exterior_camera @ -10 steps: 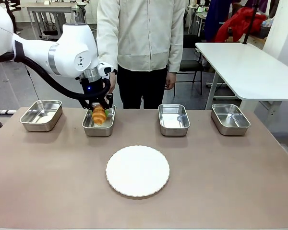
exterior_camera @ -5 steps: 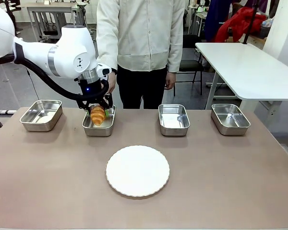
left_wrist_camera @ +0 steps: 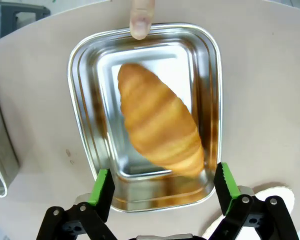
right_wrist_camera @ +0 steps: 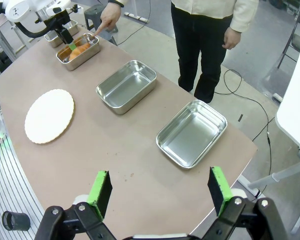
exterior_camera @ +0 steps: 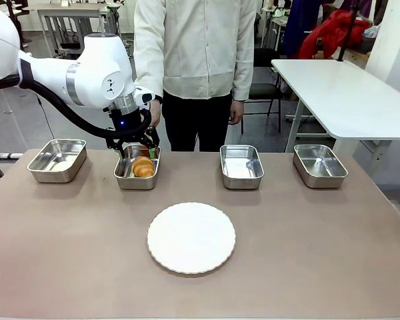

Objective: Place the bread in the container.
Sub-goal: Place the Butter Roll into the Airtight Container indicated by the human.

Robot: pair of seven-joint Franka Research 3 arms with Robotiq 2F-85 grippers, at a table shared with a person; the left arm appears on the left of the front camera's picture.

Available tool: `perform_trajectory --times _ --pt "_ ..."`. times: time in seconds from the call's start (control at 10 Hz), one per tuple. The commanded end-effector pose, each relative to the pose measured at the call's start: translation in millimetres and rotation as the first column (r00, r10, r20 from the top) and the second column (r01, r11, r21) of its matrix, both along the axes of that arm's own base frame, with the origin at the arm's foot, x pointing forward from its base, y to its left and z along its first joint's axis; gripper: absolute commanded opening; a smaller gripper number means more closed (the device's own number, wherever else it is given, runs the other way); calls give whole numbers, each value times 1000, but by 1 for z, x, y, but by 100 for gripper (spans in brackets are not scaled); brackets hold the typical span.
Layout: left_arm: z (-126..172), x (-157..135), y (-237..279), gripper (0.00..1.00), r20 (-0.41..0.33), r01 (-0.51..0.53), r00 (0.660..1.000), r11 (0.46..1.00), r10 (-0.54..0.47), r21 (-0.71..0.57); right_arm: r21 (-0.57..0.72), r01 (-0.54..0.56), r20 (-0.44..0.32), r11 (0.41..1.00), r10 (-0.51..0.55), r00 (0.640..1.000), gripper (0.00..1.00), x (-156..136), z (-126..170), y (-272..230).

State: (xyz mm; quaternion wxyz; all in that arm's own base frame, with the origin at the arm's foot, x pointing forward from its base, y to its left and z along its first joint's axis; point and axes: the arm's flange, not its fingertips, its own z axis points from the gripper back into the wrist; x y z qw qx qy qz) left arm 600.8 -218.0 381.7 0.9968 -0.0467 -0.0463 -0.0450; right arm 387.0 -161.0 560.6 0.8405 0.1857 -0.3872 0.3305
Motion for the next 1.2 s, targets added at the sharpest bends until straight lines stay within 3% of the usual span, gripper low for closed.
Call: perform_trajectory --times 0.0,0.6,0.9,1.1 --pt "0 1 1 100 5 5 1000 1000 -5 8 9 -17 27 1000 17 999 100 2 1 -1" --pt "6 -7 1 100 9 5 1000 1000 -5 5 9 -17 27 1000 17 999 100 2 1 -1" --pt "62 -47 19 100 105 10 994 1000 -8 -20 9 -17 27 1000 17 999 100 2 1 -1" --pt "95 -94 28 100 178 5 984 1000 -2 -17 9 -17 27 1000 17 999 100 2 1 -1"
